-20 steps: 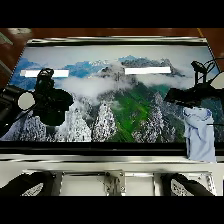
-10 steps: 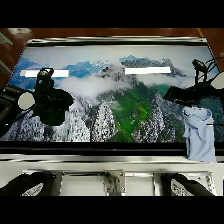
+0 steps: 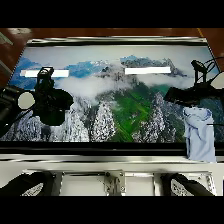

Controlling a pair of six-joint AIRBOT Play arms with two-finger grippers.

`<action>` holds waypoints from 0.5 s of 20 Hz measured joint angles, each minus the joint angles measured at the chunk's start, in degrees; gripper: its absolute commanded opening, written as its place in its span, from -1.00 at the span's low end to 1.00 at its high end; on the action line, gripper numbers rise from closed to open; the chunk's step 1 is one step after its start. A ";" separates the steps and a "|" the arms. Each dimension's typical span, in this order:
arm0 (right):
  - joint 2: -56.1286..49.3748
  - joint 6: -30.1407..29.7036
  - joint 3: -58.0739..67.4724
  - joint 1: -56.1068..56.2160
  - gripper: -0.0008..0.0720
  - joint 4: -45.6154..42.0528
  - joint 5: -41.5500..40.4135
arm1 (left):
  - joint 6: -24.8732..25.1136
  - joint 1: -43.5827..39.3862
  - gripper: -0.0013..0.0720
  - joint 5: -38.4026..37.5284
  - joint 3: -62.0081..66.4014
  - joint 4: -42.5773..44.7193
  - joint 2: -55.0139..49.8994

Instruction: Fold the shirts.

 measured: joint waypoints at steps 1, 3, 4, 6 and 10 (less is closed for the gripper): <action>0.00 -0.17 0.00 0.00 0.91 -0.13 0.02 | 0.02 0.04 0.58 0.00 0.00 0.00 0.00; 0.00 -0.35 0.00 0.00 0.91 -0.57 0.02 | -0.07 0.50 0.95 0.26 0.02 -0.17 -0.20; 0.00 -0.42 0.00 0.00 0.91 -0.68 0.02 | -0.07 1.25 0.95 0.50 0.04 -0.04 -0.52; 0.00 -0.48 0.00 0.00 0.91 -0.83 -0.02 | -0.11 4.26 0.95 0.81 0.55 0.96 -2.12; 0.00 -0.57 0.00 0.00 0.91 -1.05 -0.07 | 1.11 14.69 0.95 1.42 4.87 2.29 -10.10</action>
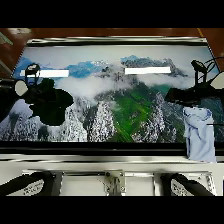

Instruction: Fold the shirts.

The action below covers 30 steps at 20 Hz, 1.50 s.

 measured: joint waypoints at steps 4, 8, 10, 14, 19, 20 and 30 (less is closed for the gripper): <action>0.00 0.00 0.00 0.00 0.90 -0.07 -0.02 | 1.40 8.50 0.95 1.77 7.58 0.39 -11.23; 0.00 0.17 0.00 0.00 0.91 -0.07 -0.02 | 1.90 11.89 0.95 2.62 13.94 -0.37 -21.86; 0.00 0.85 0.00 0.00 0.91 -0.04 0.00 | 2.01 12.46 0.92 3.34 15.91 -1.38 -25.77; 0.00 1.97 0.00 0.00 0.90 0.42 0.17 | 2.08 13.09 -0.87 4.42 17.84 -2.51 -29.70; 0.00 2.36 0.00 0.00 0.90 0.74 2.84 | 3.74 12.59 -0.87 3.28 19.98 -5.57 -26.49; 0.00 1.99 0.00 0.00 0.90 0.79 3.19 | 4.94 11.93 -0.87 2.73 20.15 -6.82 -24.28; 4.48 -2.27 0.17 0.00 0.91 0.61 5.38 | 6.62 -14.73 -0.87 -3.39 20.48 -15.67 3.76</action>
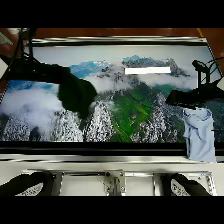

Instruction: Fold the shirts.

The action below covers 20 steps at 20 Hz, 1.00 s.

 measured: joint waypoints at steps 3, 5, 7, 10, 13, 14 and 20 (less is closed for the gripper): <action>3.82 -0.46 0.02 0.00 0.91 -0.33 1.57 | -3.65 -9.73 -0.87 3.45 0.00 0.13 -0.33; 5.92 -0.68 0.02 0.00 0.91 -1.16 3.23 | -5.92 -14.71 -0.87 5.14 0.00 0.52 -3.30; 7.08 -0.76 0.02 0.00 0.90 -2.19 5.55 | -7.41 -18.45 -0.87 6.21 0.00 0.94 -7.93; 7.80 -0.76 0.02 0.00 0.90 -4.22 7.96 | -9.40 -22.64 0.52 7.19 0.00 1.05 -15.76; 8.07 -0.42 0.00 0.00 0.91 -6.49 8.59 | -12.22 -23.06 0.95 9.55 0.11 -2.78 -20.92; 8.11 -0.28 -0.09 0.00 0.91 -7.67 8.31 | -12.61 -22.03 0.95 9.88 0.46 -4.26 -21.46; 8.22 -0.85 -4.17 -3.78 0.91 -16.68 5.53 | -7.37 -4.83 0.94 -2.08 1.25 -8.22 -15.96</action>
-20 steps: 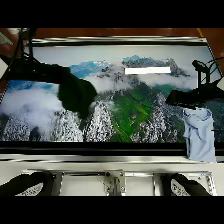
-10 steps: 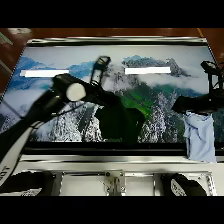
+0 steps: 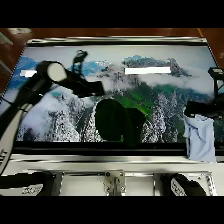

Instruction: Fold the shirts.

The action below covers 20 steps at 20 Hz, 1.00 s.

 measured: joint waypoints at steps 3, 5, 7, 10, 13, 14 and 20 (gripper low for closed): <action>0.00 -2.25 -7.76 -7.21 0.91 8.70 -1.33 | 3.52 7.48 0.95 -6.60 -8.52 -0.79 6.82; -0.02 -4.85 -15.02 -11.21 0.91 17.46 -1.79 | 4.72 9.92 0.95 -7.17 -18.78 -2.34 11.85; -0.02 -7.69 -21.99 -13.33 0.91 25.05 -2.25 | 5.92 10.25 0.95 -4.22 -30.80 -7.89 16.11; 0.00 -10.86 -29.90 -14.84 0.91 32.17 -2.43 | 8.85 7.67 0.95 5.49 -46.12 -19.06 19.15; 0.00 -12.39 -33.88 -15.41 0.91 35.45 -2.58 | 10.88 2.78 0.94 16.98 -53.77 -27.85 18.51; 0.00 -12.61 -34.73 -15.50 0.91 36.06 -2.60 | 11.28 0.85 0.92 20.96 -55.06 -30.34 17.86; 0.02 -12.98 -38.51 -15.67 0.91 38.53 -2.80 | 12.85 -6.64 -0.39 37.64 -55.49 -40.70 12.98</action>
